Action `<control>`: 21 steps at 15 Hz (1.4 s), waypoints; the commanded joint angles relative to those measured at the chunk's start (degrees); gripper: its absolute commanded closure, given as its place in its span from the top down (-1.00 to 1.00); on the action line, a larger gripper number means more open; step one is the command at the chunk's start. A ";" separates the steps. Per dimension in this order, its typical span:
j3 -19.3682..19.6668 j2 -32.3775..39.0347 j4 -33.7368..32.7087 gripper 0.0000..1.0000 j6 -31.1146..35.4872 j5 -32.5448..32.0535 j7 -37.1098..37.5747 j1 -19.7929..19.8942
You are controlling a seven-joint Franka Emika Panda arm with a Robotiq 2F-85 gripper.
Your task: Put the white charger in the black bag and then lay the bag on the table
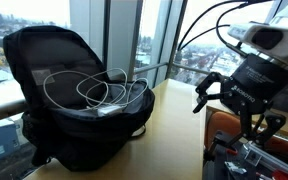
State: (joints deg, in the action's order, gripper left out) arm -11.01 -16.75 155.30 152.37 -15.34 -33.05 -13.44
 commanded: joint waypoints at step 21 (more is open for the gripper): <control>1.34 20.92 -25.24 1.00 3.32 -11.67 -6.97 3.82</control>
State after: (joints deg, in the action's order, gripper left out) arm -10.13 0.59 134.09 156.48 -26.85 -37.72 -10.10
